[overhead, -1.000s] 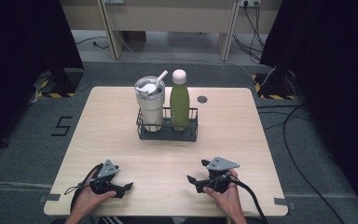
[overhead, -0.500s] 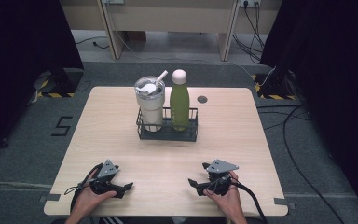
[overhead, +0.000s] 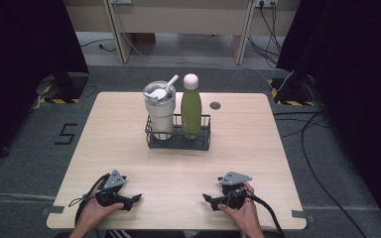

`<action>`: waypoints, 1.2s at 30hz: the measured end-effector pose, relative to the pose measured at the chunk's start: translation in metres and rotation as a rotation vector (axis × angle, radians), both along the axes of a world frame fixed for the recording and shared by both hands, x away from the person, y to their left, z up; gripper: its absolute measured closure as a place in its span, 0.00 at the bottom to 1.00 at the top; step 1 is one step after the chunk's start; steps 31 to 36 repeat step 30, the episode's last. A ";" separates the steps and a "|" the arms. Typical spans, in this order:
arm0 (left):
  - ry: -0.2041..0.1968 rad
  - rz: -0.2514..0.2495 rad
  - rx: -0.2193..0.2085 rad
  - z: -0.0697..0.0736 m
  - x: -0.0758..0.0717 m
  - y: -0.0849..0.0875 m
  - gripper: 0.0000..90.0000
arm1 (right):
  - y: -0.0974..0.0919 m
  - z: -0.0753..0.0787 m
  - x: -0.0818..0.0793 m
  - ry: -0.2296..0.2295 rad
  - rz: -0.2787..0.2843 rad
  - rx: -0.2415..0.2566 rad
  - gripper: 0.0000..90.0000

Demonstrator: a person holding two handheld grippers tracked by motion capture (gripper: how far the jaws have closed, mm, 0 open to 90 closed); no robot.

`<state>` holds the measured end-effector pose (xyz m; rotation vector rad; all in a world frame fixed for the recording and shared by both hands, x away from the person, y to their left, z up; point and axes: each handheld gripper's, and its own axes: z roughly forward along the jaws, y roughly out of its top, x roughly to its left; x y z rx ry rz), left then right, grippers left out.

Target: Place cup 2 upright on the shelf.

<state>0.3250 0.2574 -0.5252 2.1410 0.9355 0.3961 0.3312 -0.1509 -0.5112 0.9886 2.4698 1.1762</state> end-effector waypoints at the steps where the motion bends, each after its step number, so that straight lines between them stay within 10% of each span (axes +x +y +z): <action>1: 0.000 0.000 0.000 0.000 0.000 0.000 0.09 | 0.000 0.000 0.000 0.009 0.000 -0.006 0.17; 19: -0.001 0.001 0.000 0.000 0.000 0.000 0.09 | 0.003 -0.006 -0.004 -0.004 0.019 -0.104 0.15; 36: -0.001 0.001 0.000 0.000 0.000 0.000 0.09 | 0.003 -0.008 -0.005 -0.023 0.021 -0.099 0.13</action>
